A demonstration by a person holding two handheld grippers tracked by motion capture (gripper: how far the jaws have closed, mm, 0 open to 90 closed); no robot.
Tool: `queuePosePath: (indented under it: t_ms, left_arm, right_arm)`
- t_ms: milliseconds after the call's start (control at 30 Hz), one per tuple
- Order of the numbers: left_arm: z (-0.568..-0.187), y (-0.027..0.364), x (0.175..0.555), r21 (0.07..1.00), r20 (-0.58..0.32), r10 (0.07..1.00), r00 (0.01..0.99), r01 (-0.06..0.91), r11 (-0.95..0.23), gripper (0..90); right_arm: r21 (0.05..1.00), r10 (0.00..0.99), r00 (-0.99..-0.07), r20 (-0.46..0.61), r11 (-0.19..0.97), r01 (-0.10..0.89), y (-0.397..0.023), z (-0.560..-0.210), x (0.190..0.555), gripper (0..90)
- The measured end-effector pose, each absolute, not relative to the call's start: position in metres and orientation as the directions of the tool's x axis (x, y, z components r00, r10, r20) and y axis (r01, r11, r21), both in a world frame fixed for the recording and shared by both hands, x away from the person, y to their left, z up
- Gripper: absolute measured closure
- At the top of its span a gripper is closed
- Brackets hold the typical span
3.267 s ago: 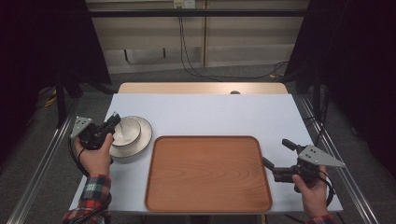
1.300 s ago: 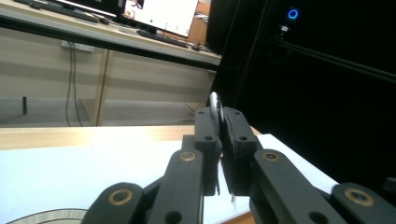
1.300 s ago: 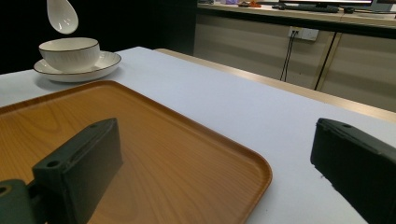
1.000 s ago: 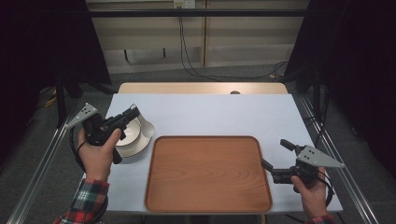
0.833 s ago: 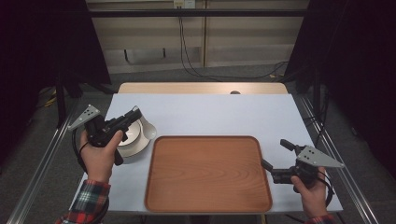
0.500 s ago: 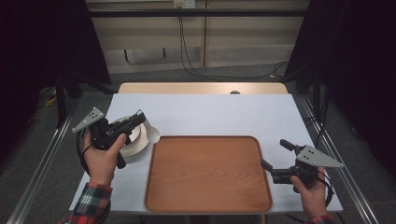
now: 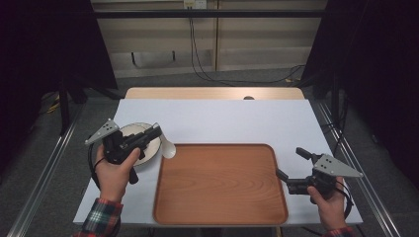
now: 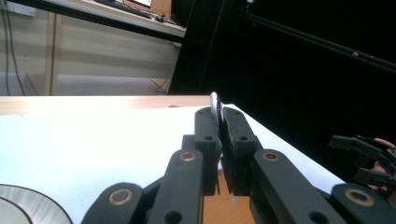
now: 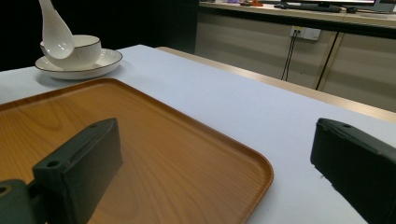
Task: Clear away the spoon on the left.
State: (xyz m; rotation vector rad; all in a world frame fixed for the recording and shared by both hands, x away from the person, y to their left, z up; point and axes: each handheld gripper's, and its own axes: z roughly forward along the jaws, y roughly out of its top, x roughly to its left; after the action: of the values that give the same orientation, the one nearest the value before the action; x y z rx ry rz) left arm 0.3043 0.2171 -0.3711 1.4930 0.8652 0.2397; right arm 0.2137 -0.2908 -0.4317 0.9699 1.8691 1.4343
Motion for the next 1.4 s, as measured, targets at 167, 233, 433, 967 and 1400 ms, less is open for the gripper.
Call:
queuePosePath:
  t_ms: [167, 233, 433, 967, 1400]
  left_arm:
    - [-0.374, 0.214, 0.301, 0.92, -0.361, 0.621, 0.696, 0.376, 0.113, 85.4]
    - [-0.374, 0.214, 0.301, 0.919, -0.364, 0.613, 0.701, 0.376, 0.117, 85.5]
    - [-0.378, 0.211, 0.297, 0.916, -0.368, 0.597, 0.713, 0.387, 0.103, 85.4]
    - [-0.386, 0.2, 0.287, 0.911, -0.373, 0.555, 0.743, 0.408, 0.065, 85.5]
    - [-0.398, 0.192, 0.278, 0.895, -0.405, 0.528, 0.746, 0.442, 0.062, 85.4]
  right_arm:
    - [0.969, 0.824, -0.565, -0.024, 0.158, 0.19, -0.291, -0.432, 0.214, 1.7]
    - [0.968, 0.823, -0.567, -0.021, 0.158, 0.193, -0.291, -0.432, 0.214, 1.6]
    - [0.968, 0.824, -0.566, -0.017, 0.155, 0.198, -0.29, -0.432, 0.214, 1.7]
    - [0.968, 0.825, -0.565, -0.019, 0.158, 0.197, -0.29, -0.432, 0.214, 1.7]
    - [0.968, 0.824, -0.567, -0.019, 0.158, 0.196, -0.29, -0.432, 0.214, 1.7]
